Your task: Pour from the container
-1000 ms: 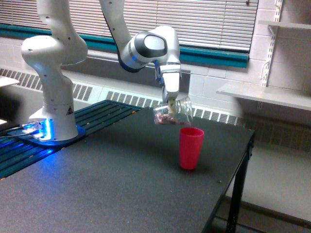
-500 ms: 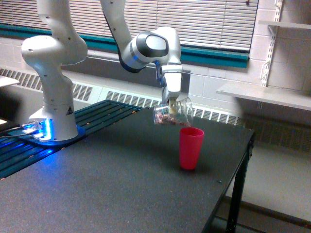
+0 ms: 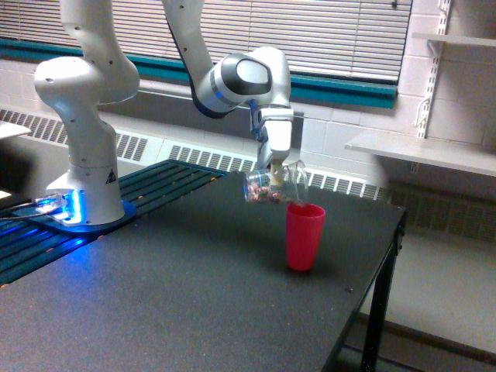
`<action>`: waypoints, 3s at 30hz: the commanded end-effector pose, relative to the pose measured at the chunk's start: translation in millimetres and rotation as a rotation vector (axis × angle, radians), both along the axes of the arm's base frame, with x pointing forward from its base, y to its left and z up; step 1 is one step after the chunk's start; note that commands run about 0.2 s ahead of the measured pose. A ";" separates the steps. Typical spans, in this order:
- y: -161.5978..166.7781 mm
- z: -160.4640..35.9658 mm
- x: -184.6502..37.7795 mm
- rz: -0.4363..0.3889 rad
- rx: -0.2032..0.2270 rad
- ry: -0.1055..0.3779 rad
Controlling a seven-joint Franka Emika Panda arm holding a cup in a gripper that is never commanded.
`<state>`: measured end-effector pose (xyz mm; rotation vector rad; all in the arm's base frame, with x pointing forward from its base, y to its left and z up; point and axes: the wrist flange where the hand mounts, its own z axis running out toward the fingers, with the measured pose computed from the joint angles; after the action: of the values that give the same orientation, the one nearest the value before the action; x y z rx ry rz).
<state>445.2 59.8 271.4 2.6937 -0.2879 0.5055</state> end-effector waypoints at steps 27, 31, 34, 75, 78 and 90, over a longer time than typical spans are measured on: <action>6.4 -2.2 12.1 0.055 -0.075 0.023; 6.0 -0.1 14.4 0.057 -0.078 0.023; 5.8 1.6 15.7 0.058 -0.078 0.022; 5.8 -2.9 21.9 0.096 -0.121 0.095; 7.2 -2.4 22.0 0.101 -0.126 0.097; 10.2 3.9 22.1 0.123 -0.137 0.109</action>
<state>464.6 66.8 266.5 2.6119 -0.0923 0.3925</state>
